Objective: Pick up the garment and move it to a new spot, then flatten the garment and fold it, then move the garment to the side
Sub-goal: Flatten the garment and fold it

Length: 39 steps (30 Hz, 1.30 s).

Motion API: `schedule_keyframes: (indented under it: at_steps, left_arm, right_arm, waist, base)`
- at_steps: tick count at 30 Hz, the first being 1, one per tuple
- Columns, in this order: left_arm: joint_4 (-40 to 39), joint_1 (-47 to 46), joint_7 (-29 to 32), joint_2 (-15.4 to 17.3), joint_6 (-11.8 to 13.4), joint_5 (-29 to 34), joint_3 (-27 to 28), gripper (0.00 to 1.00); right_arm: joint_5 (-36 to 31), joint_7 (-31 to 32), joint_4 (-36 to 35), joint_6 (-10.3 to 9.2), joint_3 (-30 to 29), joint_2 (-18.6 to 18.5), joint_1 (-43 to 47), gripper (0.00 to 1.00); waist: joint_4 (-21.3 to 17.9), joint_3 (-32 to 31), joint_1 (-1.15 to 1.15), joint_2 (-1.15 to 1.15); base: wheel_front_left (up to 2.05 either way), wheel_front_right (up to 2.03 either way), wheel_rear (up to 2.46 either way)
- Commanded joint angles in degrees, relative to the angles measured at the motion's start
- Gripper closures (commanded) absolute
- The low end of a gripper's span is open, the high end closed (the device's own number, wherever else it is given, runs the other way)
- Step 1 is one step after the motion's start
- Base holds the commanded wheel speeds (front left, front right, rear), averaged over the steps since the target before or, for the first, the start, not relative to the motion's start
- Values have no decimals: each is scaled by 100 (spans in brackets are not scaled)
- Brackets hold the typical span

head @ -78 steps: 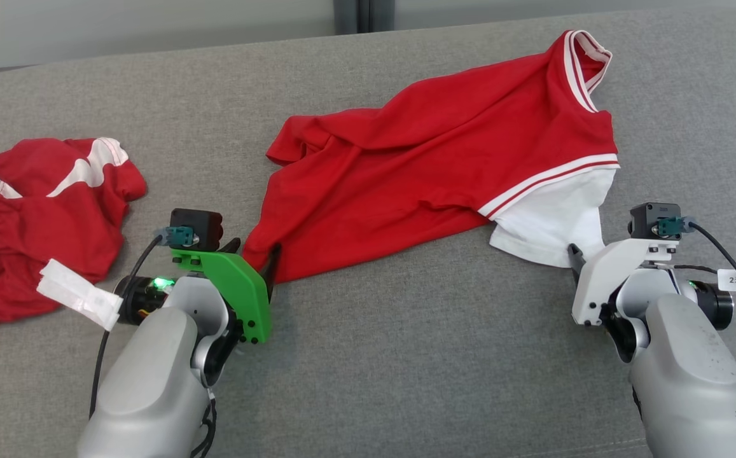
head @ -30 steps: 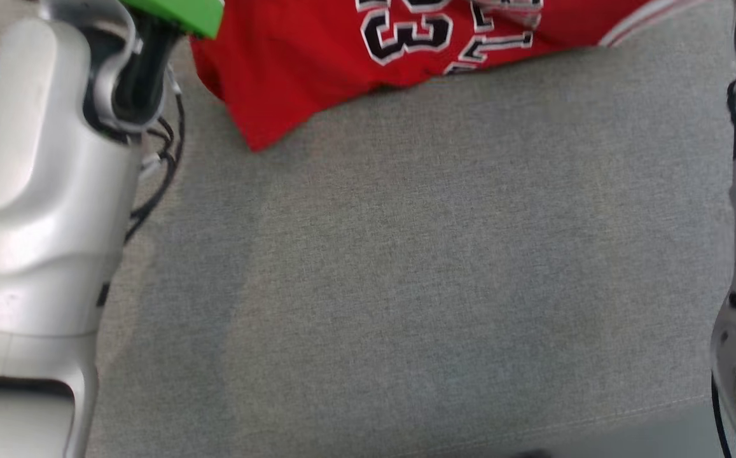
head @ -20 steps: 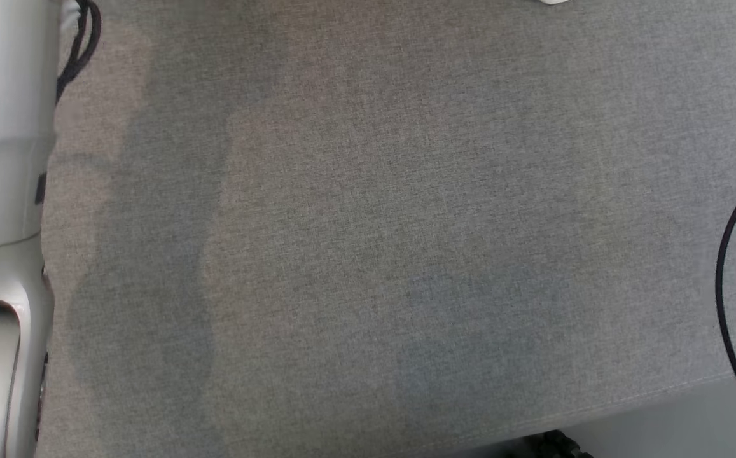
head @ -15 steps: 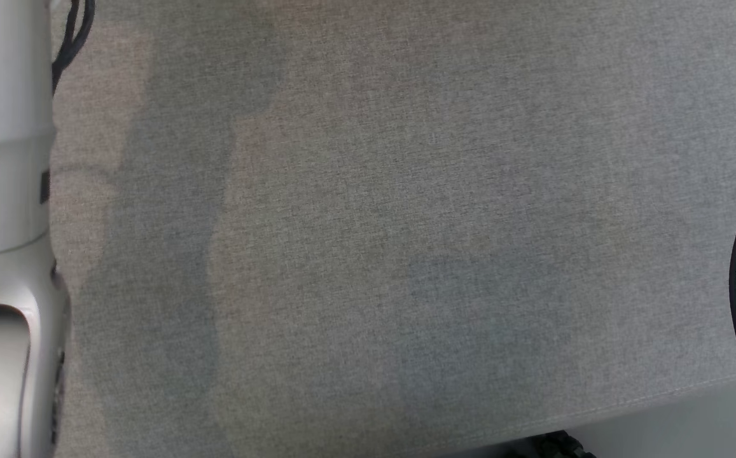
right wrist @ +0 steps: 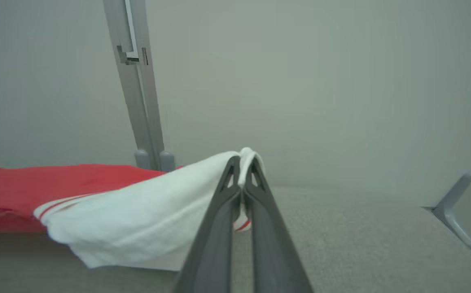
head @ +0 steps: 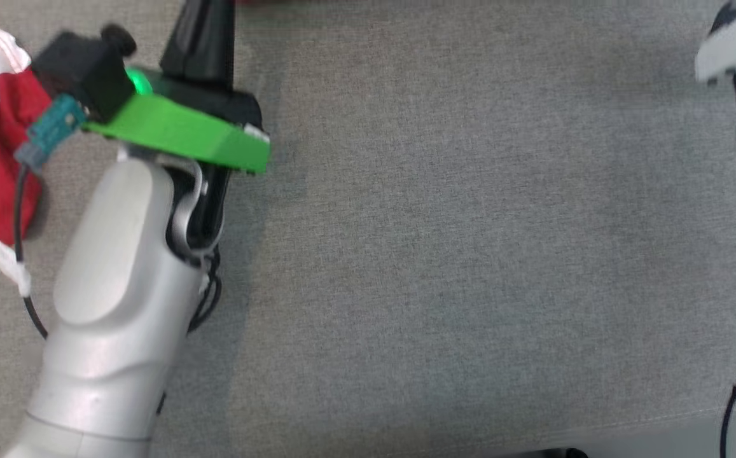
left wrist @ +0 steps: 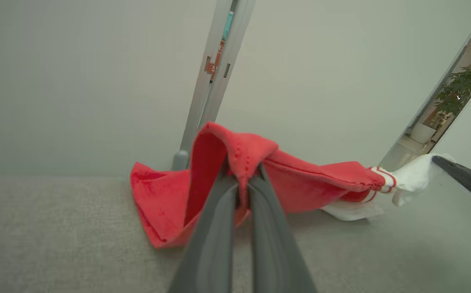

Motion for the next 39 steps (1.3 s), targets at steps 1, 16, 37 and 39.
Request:
schedule_keyframes:
  at_steps: [1,16,37,39]
  left_arm:
    - [-72,340,1,93,-9,-81,39,100]
    - [-434,2873,675,804,118,-620,-643,100]
    - [-1439,4400,1536,1347,963,-795,-750,100]
    - [-1612,4409,1493,1338,977,-784,-748,100]
  right_arm:
    - [137,258,-181,-10,-96,-50,414,100]
    - [38,4278,-3686,-10,-1476,1270,4485,100]
    - [299,5627,-4483,-10,-1726,1424,5889,100]
    - [258,5436,-4489,-10,-1755,1421,5790,100]
  waist:
    - [74,-519,0,0]
    - [21,-1984,0,0]
    - [186,-2463,0,0]
    - [235,-2449,0,0]
  base:
    - [0,0,0]
    - [0,0,0]
    - [0,0,0]
    - [0,0,0]
